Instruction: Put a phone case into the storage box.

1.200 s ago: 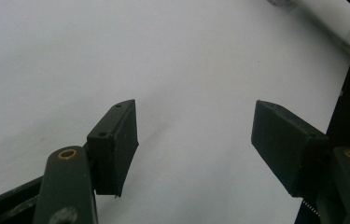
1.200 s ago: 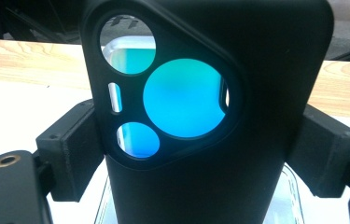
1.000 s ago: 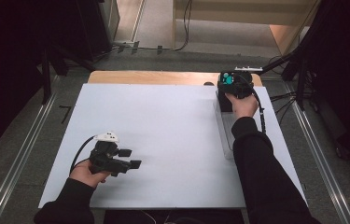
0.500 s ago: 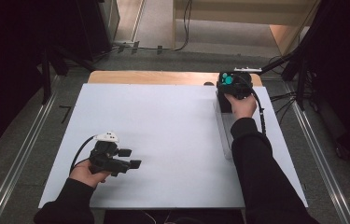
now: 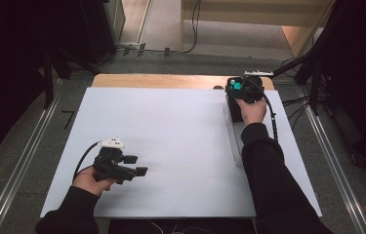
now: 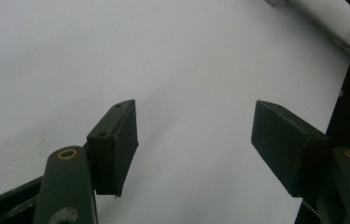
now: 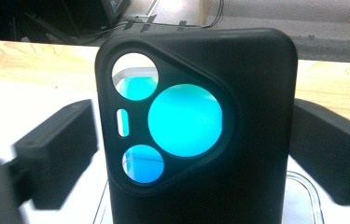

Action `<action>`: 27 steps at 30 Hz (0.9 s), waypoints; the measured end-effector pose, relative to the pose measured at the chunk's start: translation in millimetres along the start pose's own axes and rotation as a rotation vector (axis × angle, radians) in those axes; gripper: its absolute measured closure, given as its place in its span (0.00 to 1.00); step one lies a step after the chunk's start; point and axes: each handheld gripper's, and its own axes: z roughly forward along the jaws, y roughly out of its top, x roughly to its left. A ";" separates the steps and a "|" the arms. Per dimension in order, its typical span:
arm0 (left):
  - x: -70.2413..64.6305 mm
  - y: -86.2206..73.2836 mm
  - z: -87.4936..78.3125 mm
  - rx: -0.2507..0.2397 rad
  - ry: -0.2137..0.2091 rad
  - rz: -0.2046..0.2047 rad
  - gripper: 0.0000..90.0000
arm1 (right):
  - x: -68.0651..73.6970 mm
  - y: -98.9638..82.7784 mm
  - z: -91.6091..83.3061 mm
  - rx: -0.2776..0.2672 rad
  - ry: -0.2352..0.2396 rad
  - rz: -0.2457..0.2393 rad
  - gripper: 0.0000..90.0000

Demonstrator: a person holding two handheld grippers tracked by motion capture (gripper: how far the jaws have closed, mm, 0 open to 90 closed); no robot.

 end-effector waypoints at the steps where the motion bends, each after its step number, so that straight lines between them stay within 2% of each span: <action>1: 0.0 0.0 0.0 0.000 0.001 0.000 0.36 | -0.6 -0.4 0.5 0.002 0.004 0.000 0.01; 9: 0.0 0.6 1.5 0.002 -0.003 -0.002 0.36 | -1.6 -1.1 1.3 0.012 0.023 -0.006 0.00; 12: 0.1 0.8 1.7 0.001 -0.002 -0.003 0.36 | -1.7 -1.6 2.3 0.023 0.047 -0.007 0.00; 15: 0.3 0.9 1.6 0.003 -0.002 -0.004 0.36 | -1.3 -1.4 1.8 0.030 0.046 -0.021 0.00; 23: 0.5 0.9 1.9 0.003 -0.001 -0.003 0.36 | -3.8 5.6 -12.0 0.007 0.046 0.001 0.00; 27: 0.4 1.2 2.1 0.005 -0.001 -0.002 0.36 | -5.5 10.0 -21.0 0.009 0.051 -0.004 0.00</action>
